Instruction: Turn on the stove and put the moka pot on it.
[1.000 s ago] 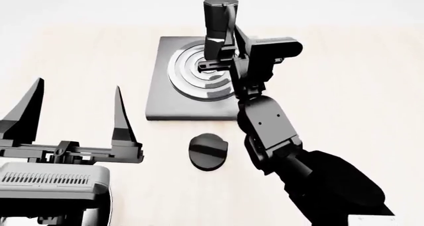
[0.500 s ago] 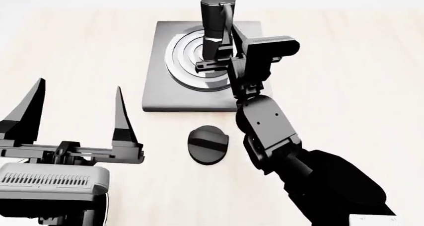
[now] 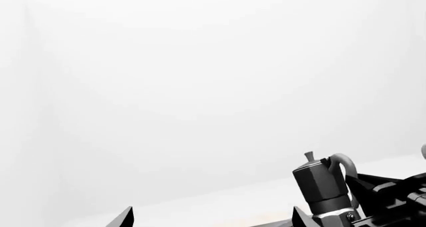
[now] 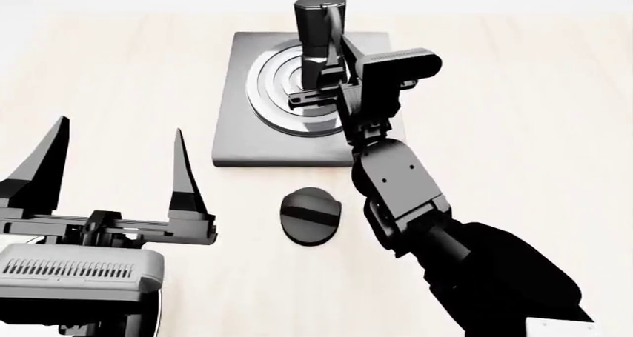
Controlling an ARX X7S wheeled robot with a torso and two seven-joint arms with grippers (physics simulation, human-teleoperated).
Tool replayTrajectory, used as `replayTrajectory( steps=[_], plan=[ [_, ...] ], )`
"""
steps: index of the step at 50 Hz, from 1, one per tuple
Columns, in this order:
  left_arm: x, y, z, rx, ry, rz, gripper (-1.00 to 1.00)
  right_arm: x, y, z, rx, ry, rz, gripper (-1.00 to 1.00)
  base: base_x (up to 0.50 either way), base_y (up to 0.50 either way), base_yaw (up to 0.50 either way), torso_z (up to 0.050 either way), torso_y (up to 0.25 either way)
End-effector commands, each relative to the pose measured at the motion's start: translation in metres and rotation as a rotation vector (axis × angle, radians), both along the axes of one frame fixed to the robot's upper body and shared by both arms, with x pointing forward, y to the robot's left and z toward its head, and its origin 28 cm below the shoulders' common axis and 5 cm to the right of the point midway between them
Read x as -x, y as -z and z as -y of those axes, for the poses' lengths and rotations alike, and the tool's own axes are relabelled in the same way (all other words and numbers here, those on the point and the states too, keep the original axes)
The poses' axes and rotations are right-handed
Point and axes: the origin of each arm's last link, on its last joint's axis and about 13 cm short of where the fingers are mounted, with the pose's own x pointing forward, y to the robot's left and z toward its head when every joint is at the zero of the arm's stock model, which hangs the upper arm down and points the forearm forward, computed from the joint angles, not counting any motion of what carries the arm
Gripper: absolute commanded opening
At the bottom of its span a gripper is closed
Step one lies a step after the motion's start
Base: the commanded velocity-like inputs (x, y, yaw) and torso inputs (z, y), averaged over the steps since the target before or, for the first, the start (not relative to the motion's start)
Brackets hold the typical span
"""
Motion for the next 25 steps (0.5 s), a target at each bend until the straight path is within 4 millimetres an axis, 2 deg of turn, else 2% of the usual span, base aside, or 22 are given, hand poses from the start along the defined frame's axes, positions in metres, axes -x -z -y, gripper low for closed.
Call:
replayTrajectory(
  steps=[1,14,18,19,25],
  plan=[
    [0.0,-0.001,0.0,-0.002,0.001,0.002,1.0,0.001,0.016,0.002,0.009,0.025,-0.09,1.0,0.0,0.0,0.0,0.0,-0.011],
    [-0.001,0.0,0.0,0.002,0.003,0.001,1.0,0.001,0.015,-0.001,0.013,0.015,-0.136,1.0,0.0,0.0,0.0,0.0,0.0],
    [0.0,0.001,-0.001,0.004,0.001,0.002,1.0,0.002,0.022,-0.001,0.015,-0.014,-0.167,1.0,0.0,0.0,0.0,0.0,0.0],
    [0.0,0.002,-0.001,0.004,0.001,0.001,1.0,0.005,0.031,0.0,0.035,-0.008,-0.166,1.0,0.0,0.0,0.0,0.0,0.0],
    [-0.001,0.002,0.0,0.005,0.004,0.0,1.0,0.007,0.037,0.002,0.03,-0.034,-0.17,1.0,0.0,0.0,0.0,0.0,0.0]
  ],
)
